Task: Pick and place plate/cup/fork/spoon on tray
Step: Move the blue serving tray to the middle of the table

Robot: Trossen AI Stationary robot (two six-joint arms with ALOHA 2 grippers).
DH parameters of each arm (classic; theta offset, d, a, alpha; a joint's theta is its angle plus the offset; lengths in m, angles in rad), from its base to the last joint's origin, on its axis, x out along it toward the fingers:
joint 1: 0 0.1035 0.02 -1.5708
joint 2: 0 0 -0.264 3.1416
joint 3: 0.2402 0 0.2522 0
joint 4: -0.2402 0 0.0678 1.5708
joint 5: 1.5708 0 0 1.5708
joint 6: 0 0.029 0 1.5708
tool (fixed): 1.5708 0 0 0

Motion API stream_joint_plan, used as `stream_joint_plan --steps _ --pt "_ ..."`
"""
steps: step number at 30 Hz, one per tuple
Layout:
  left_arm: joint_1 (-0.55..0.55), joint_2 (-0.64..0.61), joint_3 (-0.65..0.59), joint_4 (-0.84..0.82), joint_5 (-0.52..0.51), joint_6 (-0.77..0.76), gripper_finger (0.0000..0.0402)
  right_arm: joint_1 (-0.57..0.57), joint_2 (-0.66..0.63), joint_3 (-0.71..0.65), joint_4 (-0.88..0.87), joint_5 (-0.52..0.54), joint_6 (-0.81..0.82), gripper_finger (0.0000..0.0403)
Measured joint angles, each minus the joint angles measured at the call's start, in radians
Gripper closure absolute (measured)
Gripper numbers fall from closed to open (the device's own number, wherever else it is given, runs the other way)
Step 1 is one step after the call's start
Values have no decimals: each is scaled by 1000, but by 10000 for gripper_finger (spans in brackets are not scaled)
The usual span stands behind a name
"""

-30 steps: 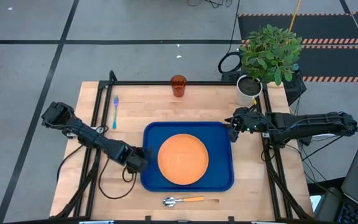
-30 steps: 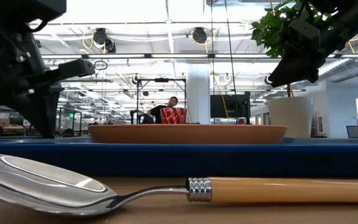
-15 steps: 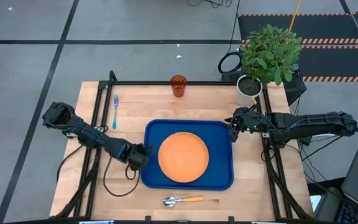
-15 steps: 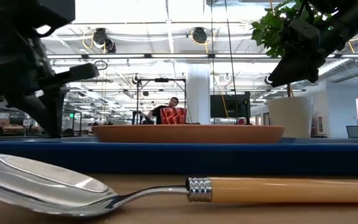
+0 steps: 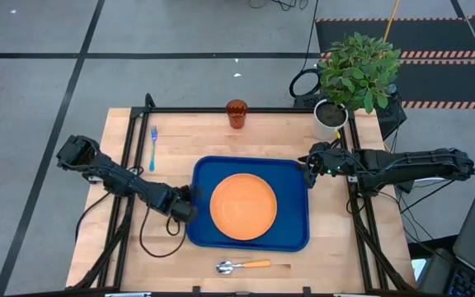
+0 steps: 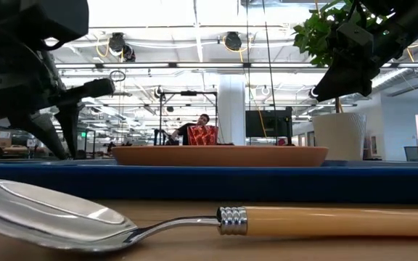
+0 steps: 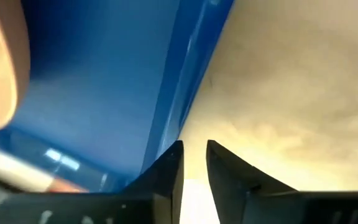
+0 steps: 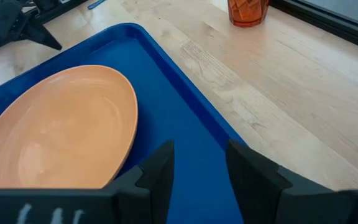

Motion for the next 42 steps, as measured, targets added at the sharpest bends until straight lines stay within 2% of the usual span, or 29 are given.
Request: stream_joint_plan --steps 6,10,14,17,19,23,28,34,42 --pt "16 -56 2 -33 -253 16 314 0 0 0 -1 4 26 264" --pt "73 -154 2 36 -326 -34 314 -7 0 0 -60 83 184 264" --pt "141 -253 2 224 -294 -161 314 -23 16 0 -200 74 263 264" --pt "183 -309 3 319 -158 -183 314 -24 54 0 -286 32 289 264" --pt "199 -330 3 343 -102 -173 314 -23 88 0 -331 -22 302 264" --pt "210 -334 3 341 -98 -169 314 -10 169 0 -391 -86 316 271" --pt "211 -333 3 311 -104 -219 314 18 275 0 -383 -157 323 287" --pt "211 -333 3 307 -104 -240 314 32 372 0 -313 -161 316 298" --pt "211 -333 3 304 -104 -250 314 25 430 0 -265 -134 284 298"
